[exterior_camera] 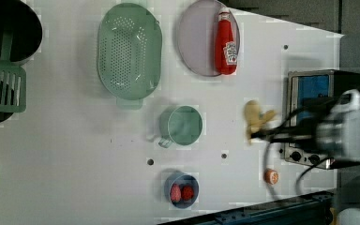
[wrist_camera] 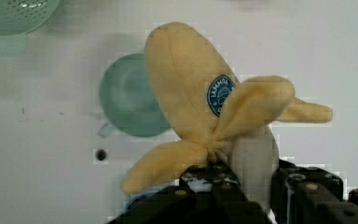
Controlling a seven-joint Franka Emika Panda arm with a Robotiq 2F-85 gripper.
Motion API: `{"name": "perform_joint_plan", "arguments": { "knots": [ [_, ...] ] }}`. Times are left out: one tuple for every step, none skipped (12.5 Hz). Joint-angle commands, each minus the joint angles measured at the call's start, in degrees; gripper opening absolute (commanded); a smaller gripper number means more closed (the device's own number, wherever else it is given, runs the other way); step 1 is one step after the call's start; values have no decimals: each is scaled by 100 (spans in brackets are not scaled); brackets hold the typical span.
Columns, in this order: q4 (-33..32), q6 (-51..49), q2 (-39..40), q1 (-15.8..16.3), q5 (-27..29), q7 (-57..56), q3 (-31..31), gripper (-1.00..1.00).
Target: Pick Banana and place it in mug.
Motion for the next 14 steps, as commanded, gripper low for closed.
{"name": "perform_joint_plan", "arguments": {
  "knots": [
    [-79,499,70,130,167,1822,241,-57],
    [-221,903,171,130,167,2043,345,-56],
    [-398,1324,301,130,167,2214,416,-57],
    [-521,1609,433,130,167,2318,439,-57],
    [-610,1770,589,130,167,2367,445,-57],
    [-674,1954,883,127,167,2371,426,-57],
    [-680,2171,1187,123,166,2371,418,-57],
    [-698,2312,1331,123,165,2371,418,-51],
    [-756,2463,1441,123,165,2371,416,-32],
    [-821,2715,1523,118,150,2371,401,-8],
    [-898,2925,1556,119,147,2371,402,16],
    [-982,3070,1560,119,147,2371,403,38],
    [-1005,3179,1560,114,147,2371,385,60],
    [-1007,3242,1558,114,147,2371,347,83]
  ]
}}
